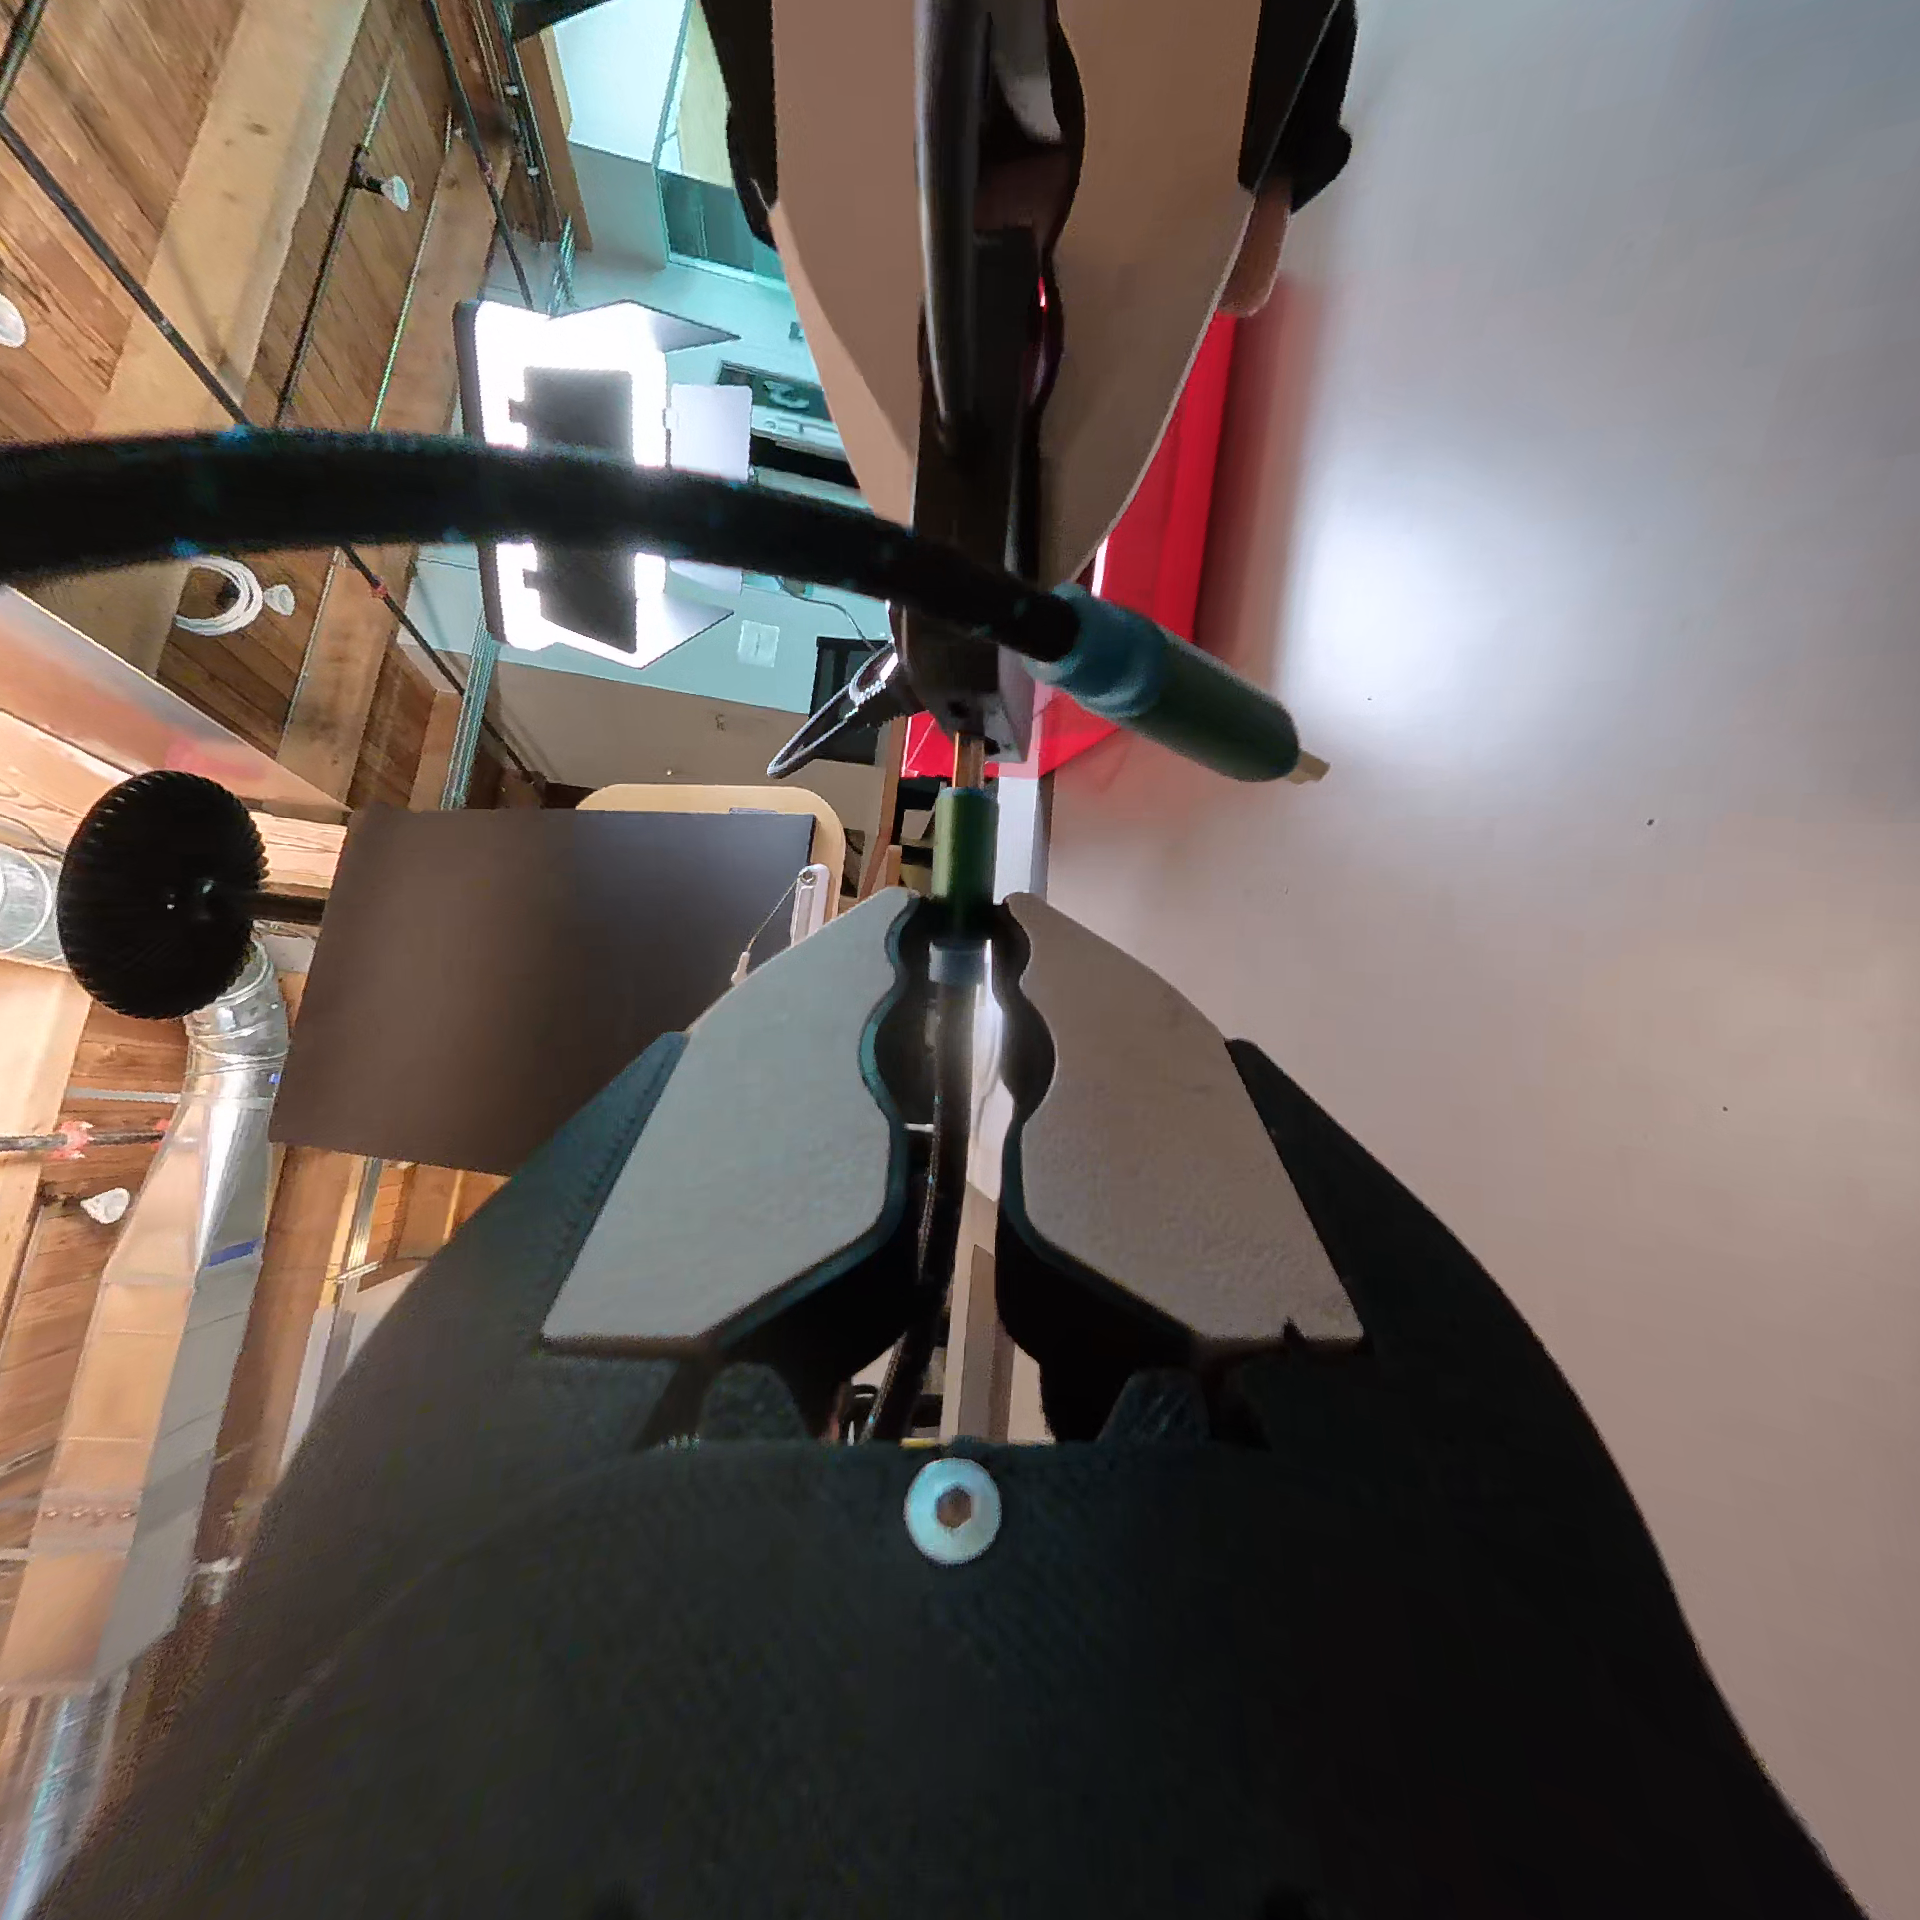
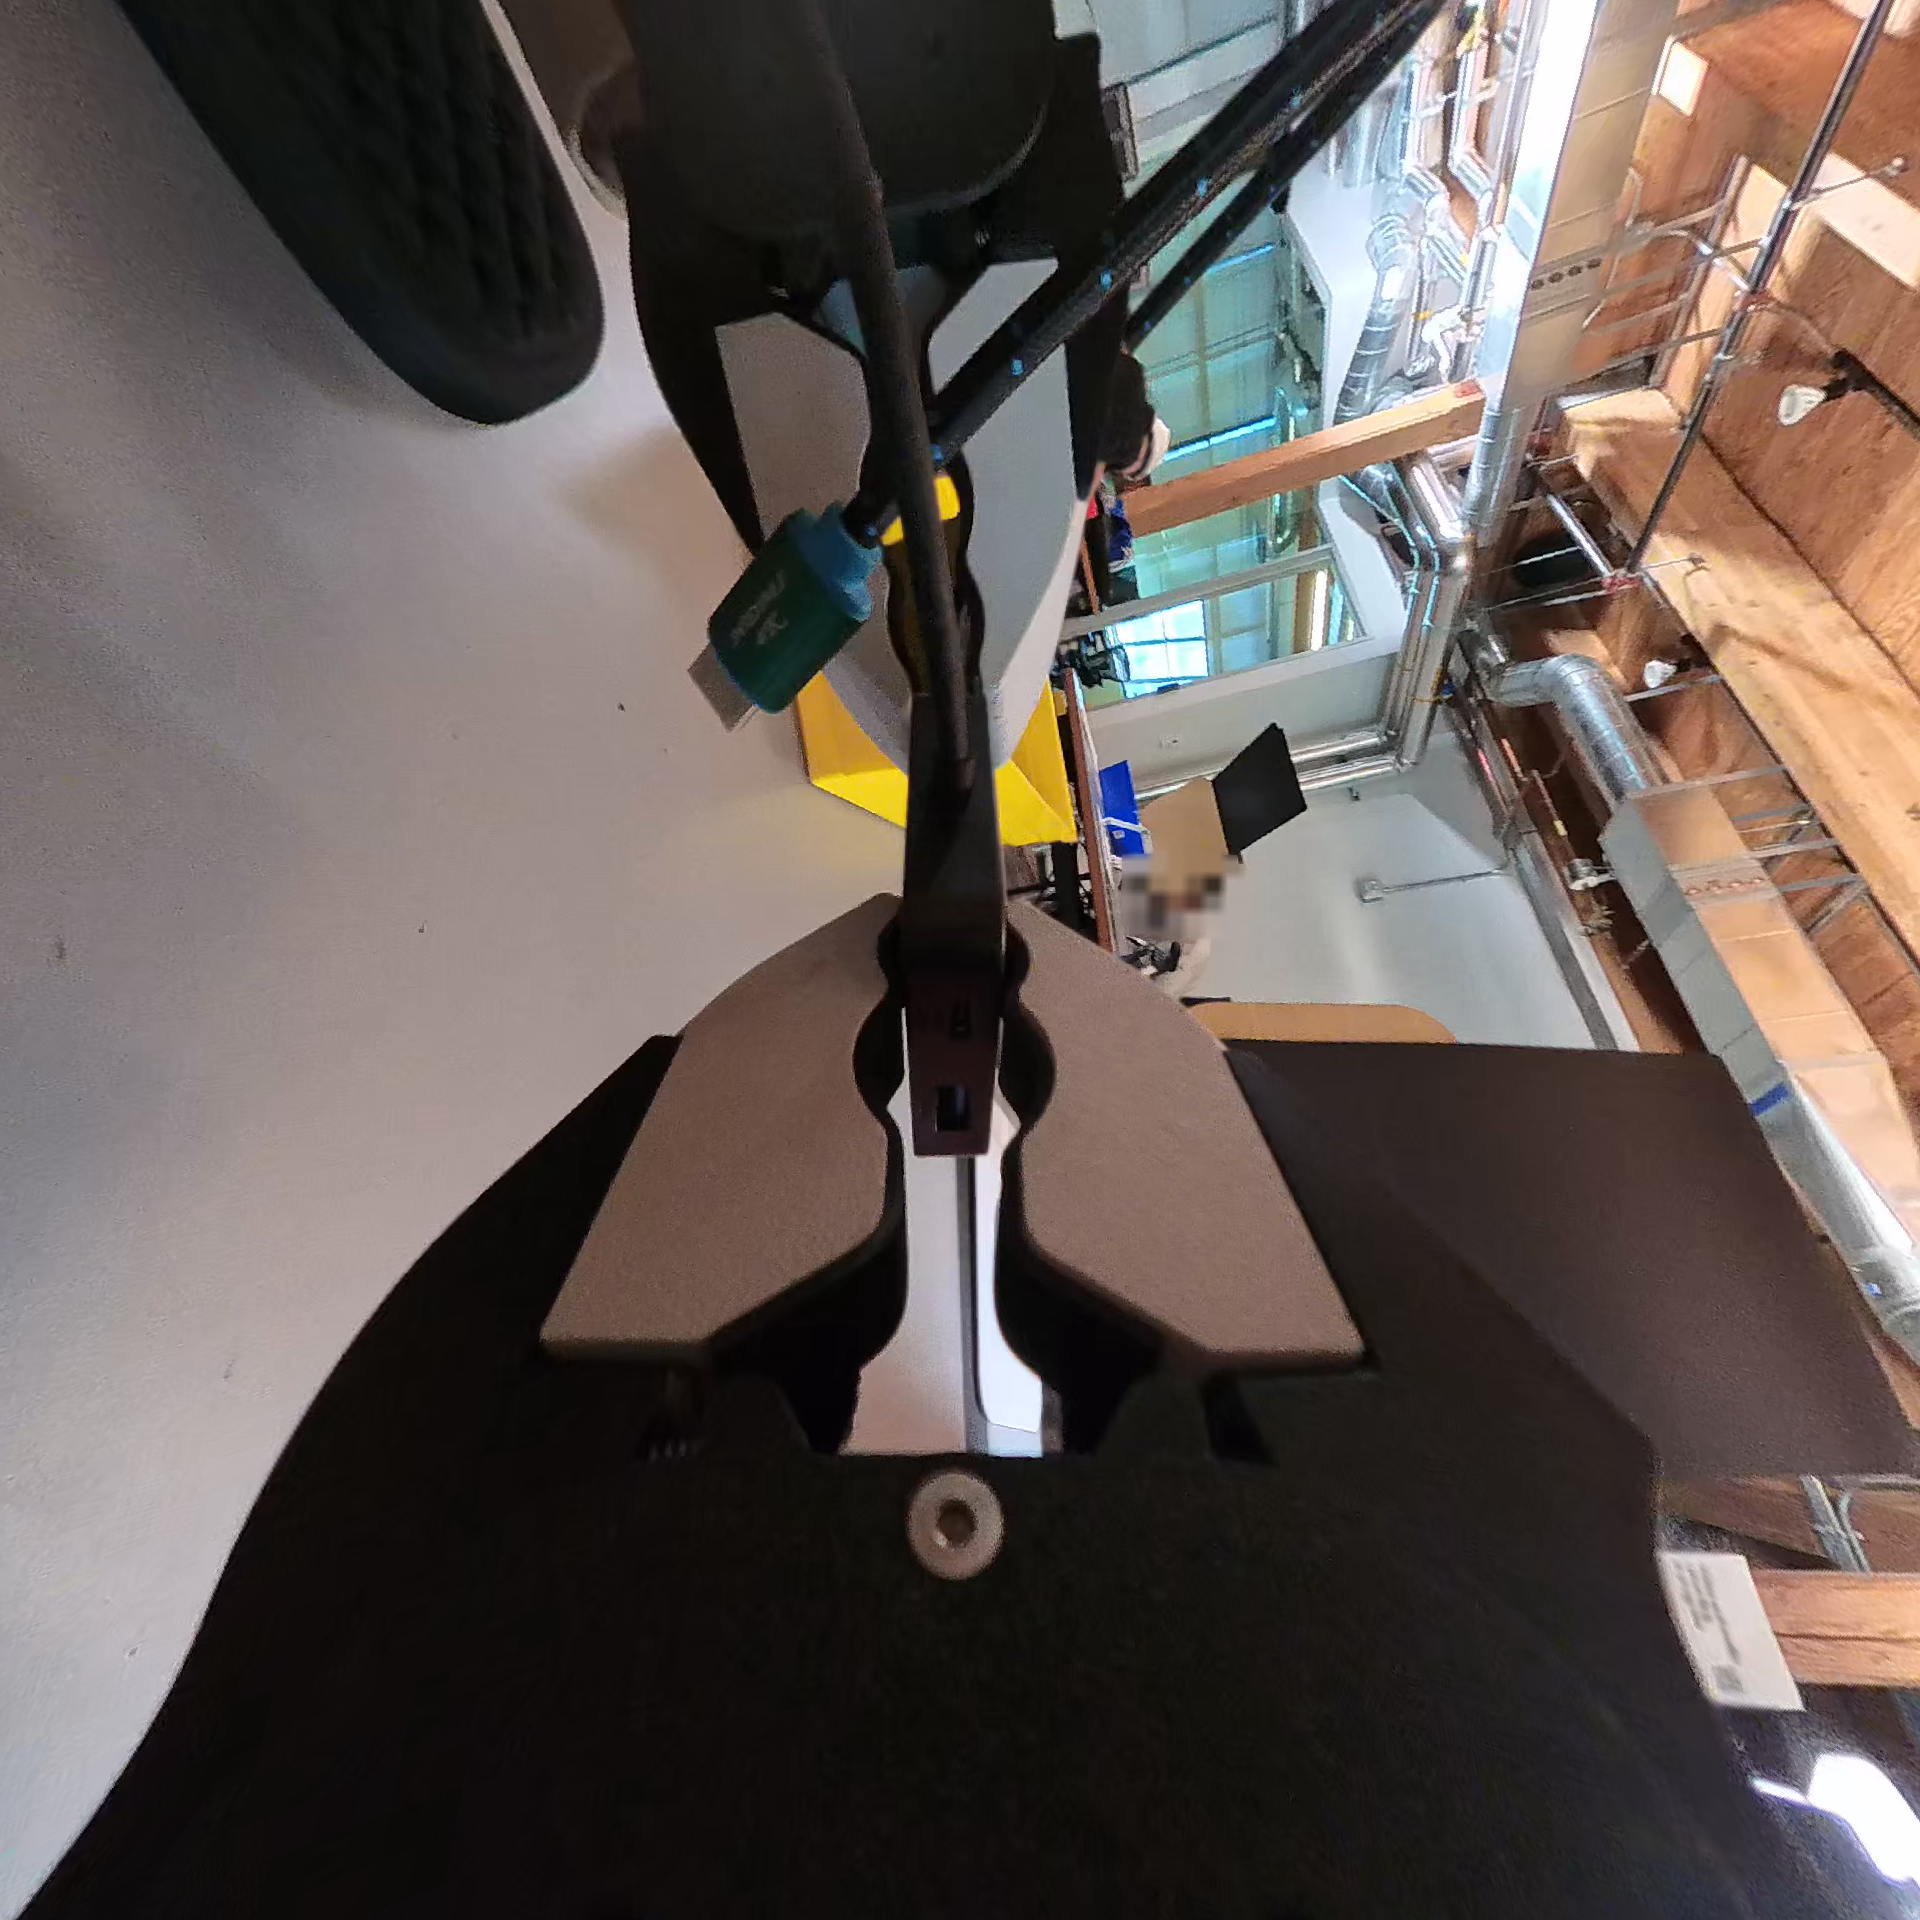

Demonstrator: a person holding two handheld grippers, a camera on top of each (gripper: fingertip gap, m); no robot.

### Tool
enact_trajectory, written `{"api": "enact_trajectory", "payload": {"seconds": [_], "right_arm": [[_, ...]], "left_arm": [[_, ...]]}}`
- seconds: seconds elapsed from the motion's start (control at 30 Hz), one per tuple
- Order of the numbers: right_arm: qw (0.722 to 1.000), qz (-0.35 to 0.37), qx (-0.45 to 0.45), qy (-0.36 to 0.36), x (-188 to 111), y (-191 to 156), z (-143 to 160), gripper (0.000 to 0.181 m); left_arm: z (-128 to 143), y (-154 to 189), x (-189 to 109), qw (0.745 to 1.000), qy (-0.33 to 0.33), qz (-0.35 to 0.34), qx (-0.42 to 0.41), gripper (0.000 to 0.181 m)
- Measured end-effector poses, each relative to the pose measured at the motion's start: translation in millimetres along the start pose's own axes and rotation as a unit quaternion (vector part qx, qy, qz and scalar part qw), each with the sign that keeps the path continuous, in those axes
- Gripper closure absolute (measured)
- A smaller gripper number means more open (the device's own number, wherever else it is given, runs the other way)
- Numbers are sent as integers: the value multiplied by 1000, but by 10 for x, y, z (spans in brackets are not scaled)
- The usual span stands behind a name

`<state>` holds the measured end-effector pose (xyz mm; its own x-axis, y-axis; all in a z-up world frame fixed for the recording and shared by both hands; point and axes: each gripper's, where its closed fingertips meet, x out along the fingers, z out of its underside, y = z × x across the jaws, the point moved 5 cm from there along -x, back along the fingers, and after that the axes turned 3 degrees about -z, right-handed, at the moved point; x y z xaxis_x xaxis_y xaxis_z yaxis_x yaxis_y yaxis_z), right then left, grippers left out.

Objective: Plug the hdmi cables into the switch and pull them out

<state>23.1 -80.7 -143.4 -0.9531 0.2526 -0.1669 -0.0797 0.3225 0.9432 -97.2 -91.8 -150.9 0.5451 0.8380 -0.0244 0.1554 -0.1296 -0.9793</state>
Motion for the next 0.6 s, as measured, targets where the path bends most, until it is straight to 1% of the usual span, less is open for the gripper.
{"api": "enact_trajectory", "payload": {"seconds": [0.17,0.37,0.47,0.6], "right_arm": [[1000,10,-10,-3,15,-7,-16,168],[1000,7,-13,0,24,-17,-21,168],[1000,6,-10,9,25,-30,-36,168],[1000,-5,-9,23,42,-68,-70,168]], "left_arm": [[9,3,5,1000,-11,-6,9,169],[18,7,-6,1000,-7,-3,7,170],[21,16,-22,1000,-1,0,5,169],[39,55,-10,1000,-10,13,-1,170]]}}
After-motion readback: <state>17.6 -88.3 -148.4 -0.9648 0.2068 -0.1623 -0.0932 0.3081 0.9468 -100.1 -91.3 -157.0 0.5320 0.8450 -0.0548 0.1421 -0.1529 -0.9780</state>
